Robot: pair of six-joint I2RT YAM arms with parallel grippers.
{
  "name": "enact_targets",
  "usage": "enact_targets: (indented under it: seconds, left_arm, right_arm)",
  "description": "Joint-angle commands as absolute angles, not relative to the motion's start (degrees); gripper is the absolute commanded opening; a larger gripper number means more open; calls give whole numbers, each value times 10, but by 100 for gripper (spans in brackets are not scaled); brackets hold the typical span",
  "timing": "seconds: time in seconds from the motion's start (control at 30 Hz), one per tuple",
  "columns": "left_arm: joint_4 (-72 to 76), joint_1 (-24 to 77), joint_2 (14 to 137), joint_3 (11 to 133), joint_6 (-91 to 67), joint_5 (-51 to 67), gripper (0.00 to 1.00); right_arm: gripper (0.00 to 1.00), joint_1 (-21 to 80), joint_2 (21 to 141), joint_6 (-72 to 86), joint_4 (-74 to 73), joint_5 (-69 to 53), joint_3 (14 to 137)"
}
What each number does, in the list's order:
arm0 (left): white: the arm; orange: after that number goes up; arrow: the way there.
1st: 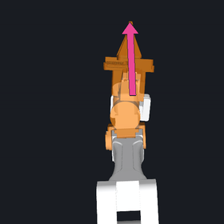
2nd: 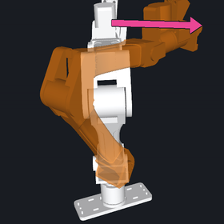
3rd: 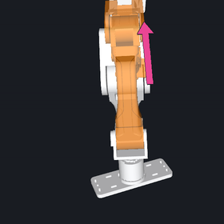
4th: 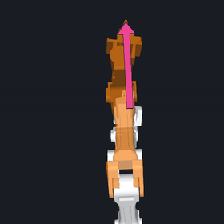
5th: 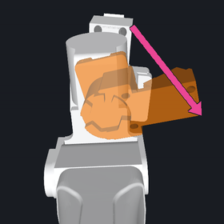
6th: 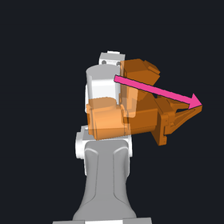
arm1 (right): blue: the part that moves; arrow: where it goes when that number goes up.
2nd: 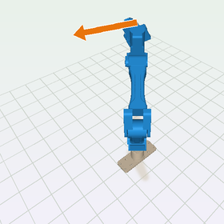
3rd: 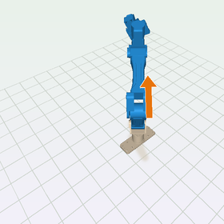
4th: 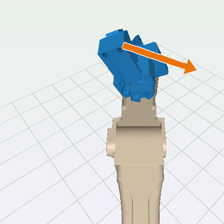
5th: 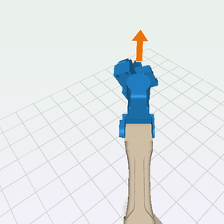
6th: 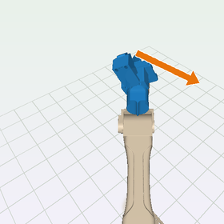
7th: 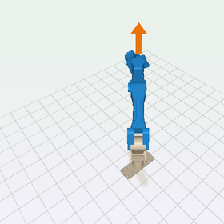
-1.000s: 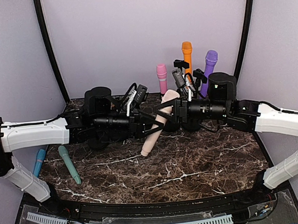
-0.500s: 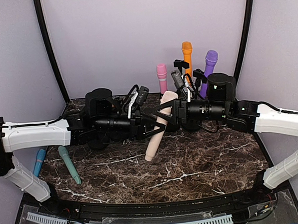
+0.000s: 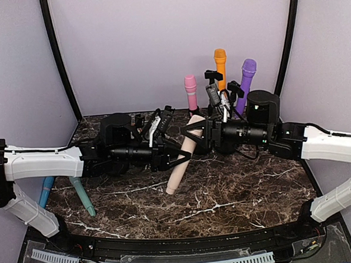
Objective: Remove the microphone from the stand
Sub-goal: Pass from the right arm to the left
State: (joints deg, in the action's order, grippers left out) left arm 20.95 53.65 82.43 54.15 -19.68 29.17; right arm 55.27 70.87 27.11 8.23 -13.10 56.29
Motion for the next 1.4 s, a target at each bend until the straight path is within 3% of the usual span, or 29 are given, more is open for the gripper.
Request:
enact_targets:
  seconds: [0.0, 0.3, 0.67, 1.03, 1.37]
  left_arm:
    - [235, 535, 810, 528, -194, 264, 17]
    - [254, 535, 797, 516, -203, 260, 14]
    - [196, 535, 753, 507, -201, 221, 13]
    - [78, 535, 634, 472, -253, 70, 12]
    - [-14, 534, 519, 379, -365, -58, 10]
  right_arm:
    - [71, 557, 699, 266, 141, -124, 565]
    - [80, 558, 731, 262, 143, -122, 586]
    - [98, 555, 745, 260, 120, -92, 633]
    - [99, 549, 720, 259, -22, -17, 733]
    - [99, 515, 674, 312, -99, 74, 696]
